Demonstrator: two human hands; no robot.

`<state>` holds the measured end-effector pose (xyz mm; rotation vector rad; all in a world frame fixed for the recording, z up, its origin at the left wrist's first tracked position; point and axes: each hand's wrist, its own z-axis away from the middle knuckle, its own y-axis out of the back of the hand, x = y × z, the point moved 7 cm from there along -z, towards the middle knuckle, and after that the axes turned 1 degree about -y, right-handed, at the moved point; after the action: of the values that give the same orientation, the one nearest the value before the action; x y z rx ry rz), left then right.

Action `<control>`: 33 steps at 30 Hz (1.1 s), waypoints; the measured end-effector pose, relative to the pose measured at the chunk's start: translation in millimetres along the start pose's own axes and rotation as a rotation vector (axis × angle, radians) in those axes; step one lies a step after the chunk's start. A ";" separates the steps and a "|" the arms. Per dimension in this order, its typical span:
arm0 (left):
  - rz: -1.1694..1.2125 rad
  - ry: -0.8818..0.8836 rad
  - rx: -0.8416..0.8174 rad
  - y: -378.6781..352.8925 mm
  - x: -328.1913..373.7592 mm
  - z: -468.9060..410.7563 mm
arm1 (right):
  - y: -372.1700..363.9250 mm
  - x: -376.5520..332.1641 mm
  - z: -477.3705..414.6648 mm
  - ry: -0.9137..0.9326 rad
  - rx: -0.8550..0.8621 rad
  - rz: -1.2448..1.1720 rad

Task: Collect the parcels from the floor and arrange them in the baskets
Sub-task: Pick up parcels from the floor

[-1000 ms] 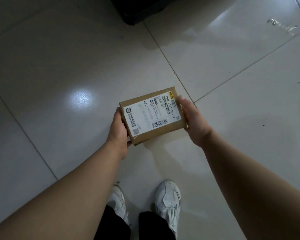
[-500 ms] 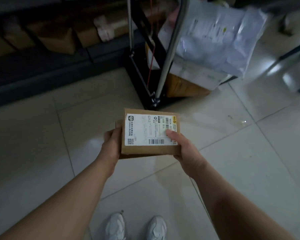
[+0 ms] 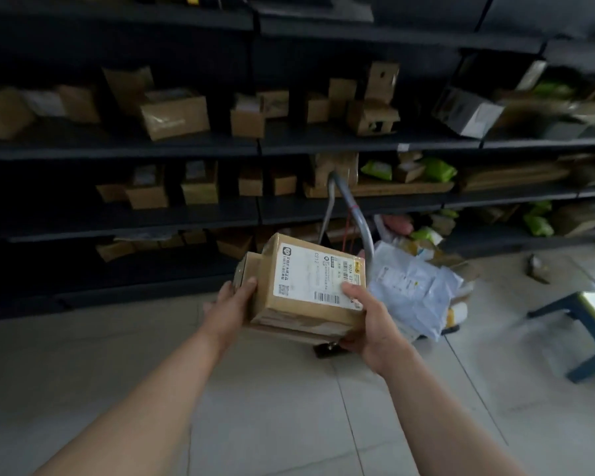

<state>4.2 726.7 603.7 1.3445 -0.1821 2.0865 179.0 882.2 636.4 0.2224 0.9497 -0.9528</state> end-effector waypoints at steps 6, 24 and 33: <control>0.124 0.011 0.032 90.1 62.8 37.9 | -82.5 -60.7 50.5 -0.001 -0.089 0.086; 0.275 -0.059 0.376 474.0 90.5 77.5 | -450.4 -48.5 94.3 -0.071 -0.325 0.014; -0.074 -0.253 0.710 651.5 75.9 116.5 | -604.7 -7.8 82.1 -0.118 -0.312 -0.145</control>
<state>-304.8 197.6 865.2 1.9843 0.5481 1.9839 -242.3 484.6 828.4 -0.1665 1.0009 -0.9244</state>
